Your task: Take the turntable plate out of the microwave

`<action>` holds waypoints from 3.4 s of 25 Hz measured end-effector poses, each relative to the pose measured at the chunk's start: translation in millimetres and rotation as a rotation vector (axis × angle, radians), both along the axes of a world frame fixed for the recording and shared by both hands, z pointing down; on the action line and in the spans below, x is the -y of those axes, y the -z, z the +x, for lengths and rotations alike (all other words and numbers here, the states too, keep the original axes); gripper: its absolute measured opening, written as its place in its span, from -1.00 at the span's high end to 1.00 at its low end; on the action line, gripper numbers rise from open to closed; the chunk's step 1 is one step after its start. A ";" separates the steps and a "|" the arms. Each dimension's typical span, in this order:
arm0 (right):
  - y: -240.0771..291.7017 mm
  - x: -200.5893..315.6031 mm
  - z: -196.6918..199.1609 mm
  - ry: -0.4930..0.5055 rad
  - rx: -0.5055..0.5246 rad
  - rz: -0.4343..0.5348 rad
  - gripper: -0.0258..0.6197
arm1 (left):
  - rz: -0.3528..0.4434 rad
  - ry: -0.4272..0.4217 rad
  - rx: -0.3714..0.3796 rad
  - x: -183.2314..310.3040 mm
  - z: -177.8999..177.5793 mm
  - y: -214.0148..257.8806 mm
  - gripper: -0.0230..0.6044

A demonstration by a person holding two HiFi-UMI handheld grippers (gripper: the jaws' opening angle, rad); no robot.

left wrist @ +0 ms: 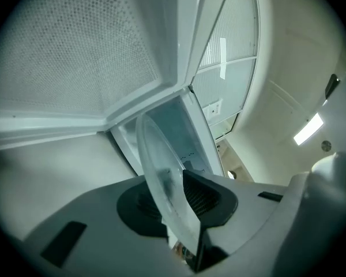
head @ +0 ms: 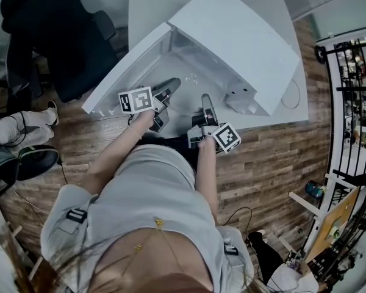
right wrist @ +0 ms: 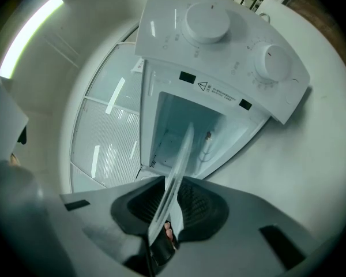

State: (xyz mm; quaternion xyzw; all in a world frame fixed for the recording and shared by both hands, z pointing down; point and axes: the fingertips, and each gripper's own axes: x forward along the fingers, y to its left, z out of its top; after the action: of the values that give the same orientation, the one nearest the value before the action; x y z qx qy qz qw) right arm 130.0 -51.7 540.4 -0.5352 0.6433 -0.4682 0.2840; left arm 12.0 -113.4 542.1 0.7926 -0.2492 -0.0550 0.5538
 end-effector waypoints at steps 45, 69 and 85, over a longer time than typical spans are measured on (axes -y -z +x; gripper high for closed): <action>128.5 -36.4 -24.4 0.062 0.036 0.197 0.70 | 0.133 -0.084 -0.068 -44.2 -19.4 121.3 0.61; 128.5 26.1 33.5 0.010 0.031 0.177 0.69 | 0.090 -0.162 -0.037 22.1 41.5 119.7 0.61; 121.1 36.8 44.6 -0.051 -0.061 0.180 0.37 | -0.067 -0.116 -0.147 45.9 64.8 108.1 0.70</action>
State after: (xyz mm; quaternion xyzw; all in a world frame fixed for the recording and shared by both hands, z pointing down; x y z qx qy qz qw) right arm 174.5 -88.5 419.3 -0.5374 0.6774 -0.3845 0.3232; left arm 76.8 -159.3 434.1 0.7806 -0.1631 -0.0726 0.5989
